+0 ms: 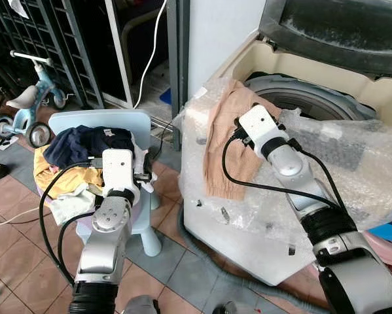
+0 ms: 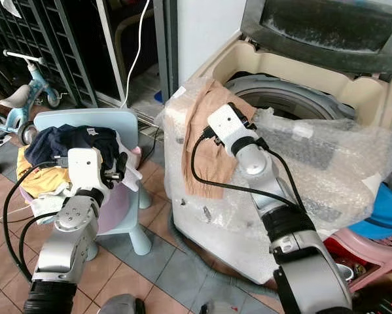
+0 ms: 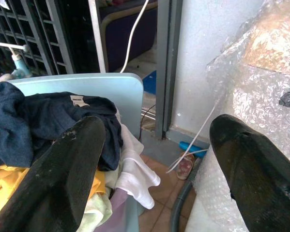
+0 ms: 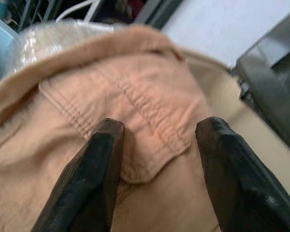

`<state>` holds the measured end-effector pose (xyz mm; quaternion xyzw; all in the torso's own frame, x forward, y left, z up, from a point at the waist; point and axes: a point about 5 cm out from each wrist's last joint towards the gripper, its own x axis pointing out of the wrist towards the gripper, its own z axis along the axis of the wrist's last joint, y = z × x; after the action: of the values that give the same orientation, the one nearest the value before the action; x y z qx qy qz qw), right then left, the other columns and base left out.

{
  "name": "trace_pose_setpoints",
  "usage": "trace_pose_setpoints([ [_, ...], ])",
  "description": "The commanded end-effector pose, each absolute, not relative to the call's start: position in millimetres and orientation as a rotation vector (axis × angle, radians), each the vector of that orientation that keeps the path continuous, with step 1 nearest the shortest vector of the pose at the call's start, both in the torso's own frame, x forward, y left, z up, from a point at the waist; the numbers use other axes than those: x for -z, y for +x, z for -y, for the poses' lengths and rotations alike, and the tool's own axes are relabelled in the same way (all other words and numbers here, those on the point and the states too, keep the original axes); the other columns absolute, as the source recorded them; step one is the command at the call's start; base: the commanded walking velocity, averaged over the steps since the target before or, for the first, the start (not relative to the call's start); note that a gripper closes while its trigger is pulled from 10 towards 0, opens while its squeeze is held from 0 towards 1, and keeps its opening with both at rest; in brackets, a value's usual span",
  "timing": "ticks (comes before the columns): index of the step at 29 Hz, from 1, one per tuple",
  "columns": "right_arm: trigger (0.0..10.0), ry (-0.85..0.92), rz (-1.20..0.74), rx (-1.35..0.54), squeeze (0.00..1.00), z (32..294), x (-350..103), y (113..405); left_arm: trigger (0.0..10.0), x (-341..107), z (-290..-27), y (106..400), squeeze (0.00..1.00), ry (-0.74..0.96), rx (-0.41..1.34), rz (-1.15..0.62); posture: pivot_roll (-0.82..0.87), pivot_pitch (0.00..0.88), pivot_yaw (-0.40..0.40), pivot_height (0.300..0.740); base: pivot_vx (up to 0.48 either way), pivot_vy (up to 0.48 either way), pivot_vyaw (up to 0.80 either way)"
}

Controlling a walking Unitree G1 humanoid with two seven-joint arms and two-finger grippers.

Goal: Clothes washing

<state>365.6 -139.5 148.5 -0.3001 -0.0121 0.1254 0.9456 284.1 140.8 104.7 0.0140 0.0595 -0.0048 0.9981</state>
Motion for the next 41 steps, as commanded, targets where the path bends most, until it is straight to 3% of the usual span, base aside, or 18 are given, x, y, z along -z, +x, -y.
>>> trace_pose_setpoints([
  [1,0.0,-0.584,-0.016,-0.236,1.00,144,-146,367,10.0,-108,-140,285,0.00,0.027,0.009,-0.107,-0.04,0.000,0.001,0.740,0.000,0.000,0.00],
  [5,0.0,-0.574,-0.054,-0.230,1.00,146,-140,365,10.0,-107,-140,285,0.00,0.027,0.009,-0.109,-0.04,0.000,-0.001,0.740,0.000,0.000,0.00],
  [6,0.0,-0.560,-0.069,-0.231,0.00,147,-137,365,10.0,-107,-140,285,0.00,0.027,0.008,-0.110,-0.04,0.000,-0.002,0.740,0.000,0.000,0.00],
  [29,0.0,-0.459,-0.043,-0.173,0.00,154,-145,370,10.0,-107,-140,285,0.00,0.031,0.002,-0.110,-0.04,0.000,-0.003,0.740,0.000,0.000,0.00],
  [41,0.0,-0.410,0.198,0.004,0.00,188,-230,398,10.0,-109,-141,286,0.00,0.026,0.006,-0.086,-0.05,0.000,-0.008,0.740,0.000,0.000,0.00],
])
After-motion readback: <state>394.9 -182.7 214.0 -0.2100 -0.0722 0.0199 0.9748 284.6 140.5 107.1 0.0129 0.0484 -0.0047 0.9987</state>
